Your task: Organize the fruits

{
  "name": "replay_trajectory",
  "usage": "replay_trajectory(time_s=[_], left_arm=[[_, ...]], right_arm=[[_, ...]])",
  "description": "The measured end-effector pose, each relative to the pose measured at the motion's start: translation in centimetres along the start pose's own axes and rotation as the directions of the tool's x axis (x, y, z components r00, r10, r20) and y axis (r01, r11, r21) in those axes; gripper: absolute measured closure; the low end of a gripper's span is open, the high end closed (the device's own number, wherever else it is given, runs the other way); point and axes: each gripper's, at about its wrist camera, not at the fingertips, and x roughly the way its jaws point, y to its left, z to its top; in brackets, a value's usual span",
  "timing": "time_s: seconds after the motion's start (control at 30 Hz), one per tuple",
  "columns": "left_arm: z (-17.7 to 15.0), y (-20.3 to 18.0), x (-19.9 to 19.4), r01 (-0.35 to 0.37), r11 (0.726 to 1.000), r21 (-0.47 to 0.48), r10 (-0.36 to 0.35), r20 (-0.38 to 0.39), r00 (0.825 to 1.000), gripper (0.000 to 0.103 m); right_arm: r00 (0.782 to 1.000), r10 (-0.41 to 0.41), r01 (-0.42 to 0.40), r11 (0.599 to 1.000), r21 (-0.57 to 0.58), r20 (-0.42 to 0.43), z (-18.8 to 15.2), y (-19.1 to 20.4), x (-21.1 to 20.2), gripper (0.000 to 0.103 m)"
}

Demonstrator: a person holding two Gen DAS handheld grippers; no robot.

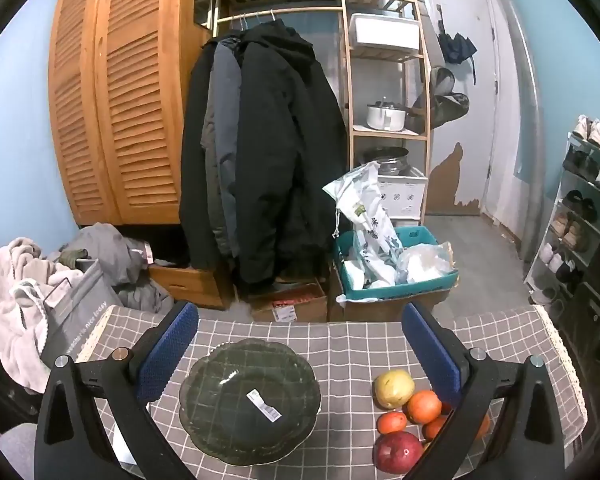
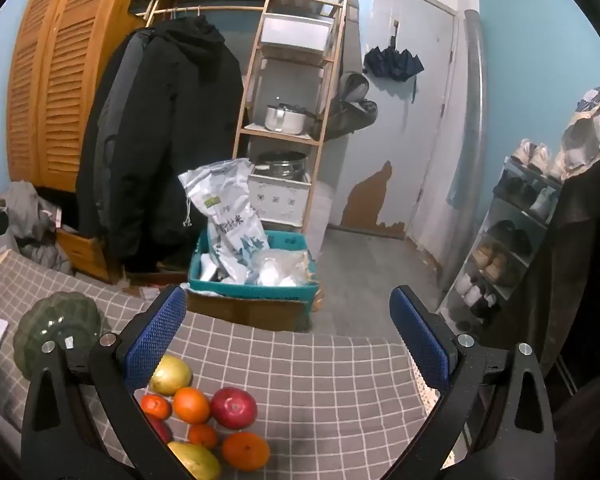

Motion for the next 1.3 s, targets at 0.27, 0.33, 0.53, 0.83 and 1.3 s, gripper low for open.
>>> replay_trajectory(time_s=[0.27, 0.33, 0.53, 0.83, 1.3], left_arm=[[-0.2, 0.1, -0.2, 0.009, 1.000, -0.012, -0.008, 0.027, 1.000, 0.000], [-0.3, -0.3, -0.7, 0.012, 1.000, -0.008, -0.011, 0.037, 0.999, 0.000], [-0.4, 0.0, -0.6, 0.028, 1.000, -0.005, -0.028, 0.039, 0.999, 0.000], [-0.4, 0.0, -0.7, 0.042, 0.999, 0.002, -0.042, 0.041, 0.998, 0.000], [0.2, -0.2, -0.8, 0.041, 0.999, 0.000, -0.041, 0.043, 0.998, 0.000]], right_arm=[[0.999, 0.002, -0.002, 1.000, 0.011, 0.046, 0.3, -0.2, -0.6, 0.004], [0.999, 0.007, -0.007, 1.000, 0.017, 0.043, 0.3, -0.4, -0.6, 0.004], [0.999, 0.011, -0.012, 1.000, 0.024, 0.049, 0.3, -0.3, -0.7, 0.004], [0.999, 0.014, -0.015, 1.000, 0.027, 0.051, 0.4, -0.4, -0.8, 0.004], [0.998, 0.019, -0.021, 0.999, 0.032, 0.060, 0.7, 0.2, -0.8, 0.004]])
